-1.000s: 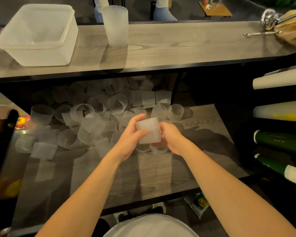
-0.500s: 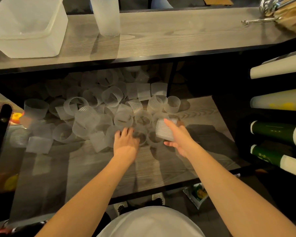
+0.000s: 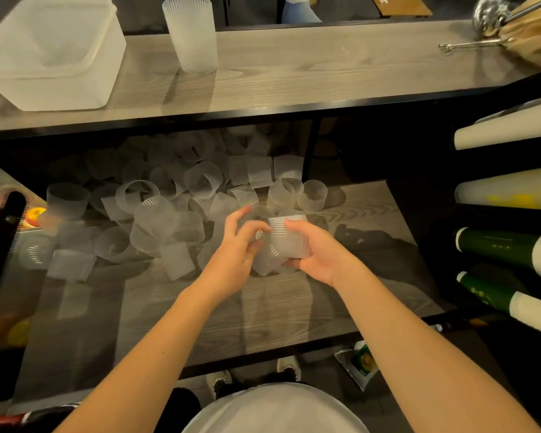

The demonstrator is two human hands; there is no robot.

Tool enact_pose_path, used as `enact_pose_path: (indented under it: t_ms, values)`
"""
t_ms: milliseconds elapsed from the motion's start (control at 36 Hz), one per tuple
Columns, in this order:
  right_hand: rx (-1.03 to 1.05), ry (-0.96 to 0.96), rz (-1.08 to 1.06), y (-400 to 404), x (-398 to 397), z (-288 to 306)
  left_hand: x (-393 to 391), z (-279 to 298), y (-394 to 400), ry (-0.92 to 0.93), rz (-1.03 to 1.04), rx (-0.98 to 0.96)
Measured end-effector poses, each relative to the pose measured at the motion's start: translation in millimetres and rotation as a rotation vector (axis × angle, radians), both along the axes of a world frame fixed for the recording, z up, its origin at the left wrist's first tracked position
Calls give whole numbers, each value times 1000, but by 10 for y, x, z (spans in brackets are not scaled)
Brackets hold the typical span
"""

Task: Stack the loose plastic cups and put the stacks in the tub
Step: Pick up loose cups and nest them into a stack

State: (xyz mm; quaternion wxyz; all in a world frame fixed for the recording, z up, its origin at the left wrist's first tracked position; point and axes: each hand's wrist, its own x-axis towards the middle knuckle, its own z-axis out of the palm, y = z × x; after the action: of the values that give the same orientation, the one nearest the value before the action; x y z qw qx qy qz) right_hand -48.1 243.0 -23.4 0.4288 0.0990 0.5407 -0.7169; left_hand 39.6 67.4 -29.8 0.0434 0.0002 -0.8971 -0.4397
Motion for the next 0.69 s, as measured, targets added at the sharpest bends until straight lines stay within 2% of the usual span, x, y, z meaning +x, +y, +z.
enact_pose_path:
  t_ms: [83, 139, 306, 389, 500, 556, 583, 639, 694]
  values:
    - [-51, -32, 10, 42, 10, -35, -62, -12, 192, 36, 255, 337]
    - [-12, -11, 50, 75, 17, -60, -123, -35, 317, 39, 410, 466]
    - [112, 36, 122, 244, -18, -100, -258, -133, 628, 35, 648, 586]
    - [205, 34, 151, 324, 16, -122, -311, -90, 755, 98, 686, 656]
    - [215, -19, 104, 373, 107, -186, -405, -142, 863, -8, 575, 843]
    - [276, -3, 33, 386, 104, -250, -428, -196, 836, -37, 639, 912]
    - [297, -14, -42, 406, 88, -276, -421, -254, 790, -60, 699, 869]
    - [311, -73, -229, 460, 39, -315, -380, -418, 675, -144, 704, 626]
    - [302, -99, -328, 527, -19, -324, -333, -583, 603, -328, 482, 281]
